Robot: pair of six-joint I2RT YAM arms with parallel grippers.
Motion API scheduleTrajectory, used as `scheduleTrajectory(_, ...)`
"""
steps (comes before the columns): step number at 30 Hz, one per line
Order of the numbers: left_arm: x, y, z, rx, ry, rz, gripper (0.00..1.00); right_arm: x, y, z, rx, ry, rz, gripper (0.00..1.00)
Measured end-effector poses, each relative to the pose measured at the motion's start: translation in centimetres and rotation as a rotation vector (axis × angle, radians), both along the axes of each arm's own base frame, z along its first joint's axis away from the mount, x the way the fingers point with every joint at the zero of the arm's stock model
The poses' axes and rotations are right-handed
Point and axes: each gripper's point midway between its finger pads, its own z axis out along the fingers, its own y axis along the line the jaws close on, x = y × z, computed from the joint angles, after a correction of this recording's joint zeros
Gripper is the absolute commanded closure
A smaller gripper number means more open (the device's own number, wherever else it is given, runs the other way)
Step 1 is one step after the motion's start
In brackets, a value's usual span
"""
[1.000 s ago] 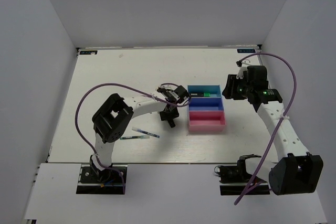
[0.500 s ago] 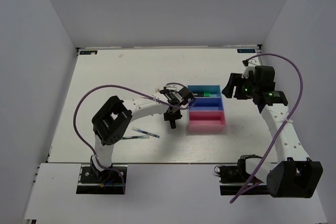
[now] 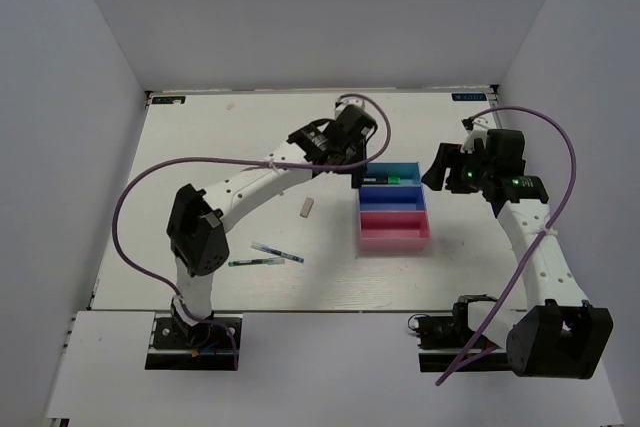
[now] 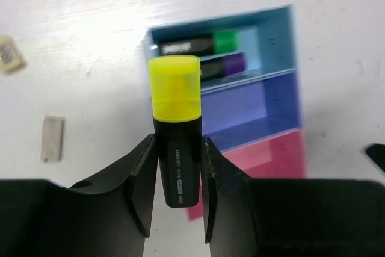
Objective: Sort the stationery into containers
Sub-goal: Place the pen in the storage box.
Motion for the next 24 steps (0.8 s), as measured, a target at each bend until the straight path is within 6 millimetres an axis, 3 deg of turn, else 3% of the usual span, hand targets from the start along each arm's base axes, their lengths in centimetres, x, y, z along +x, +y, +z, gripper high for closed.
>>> scheduleTrajectory(4, 3.3, -4.2, 3.6, -0.077, -0.084, -0.153, 1.0, 0.1, -0.7, 0.0, 0.001, -0.003, -0.024, 0.28)
scheduleTrajectory(7, 4.7, -5.9, 4.0, -0.115, -0.115, -0.239, 1.0, 0.1, -1.3, 0.2, -0.001, -0.01, -0.043, 0.27)
scheduleTrajectory(11, 5.5, -5.7, 1.8, -0.159, -0.071, -0.32, 1.0, -0.1, -1.6, 0.0, -0.001, -0.015, -0.052, 0.27)
scheduleTrajectory(16, 6.7, -3.6, -3.3, -0.199, 0.031, -0.235, 1.0, -0.1, -1.8, -0.1, 0.001, -0.012, -0.058, 0.27)
scheduleTrajectory(18, 6.8, -3.4, -4.3, -0.235, 0.06, -0.209, 1.0, -0.1, -1.8, -0.1, 0.002, -0.012, -0.059, 0.27)
scheduleTrajectory(21, 6.7, -5.8, -2.7, -0.337, 0.061, -0.277, 1.0, -0.2, -1.8, -0.2, 0.004, -0.008, -0.059, 0.27)
scheduleTrajectory(24, 7.3, -9.0, 1.6, -0.419, -0.02, -0.421, 1.0, -0.1, -2.1, -0.3, 0.005, -0.008, -0.068, 0.27)
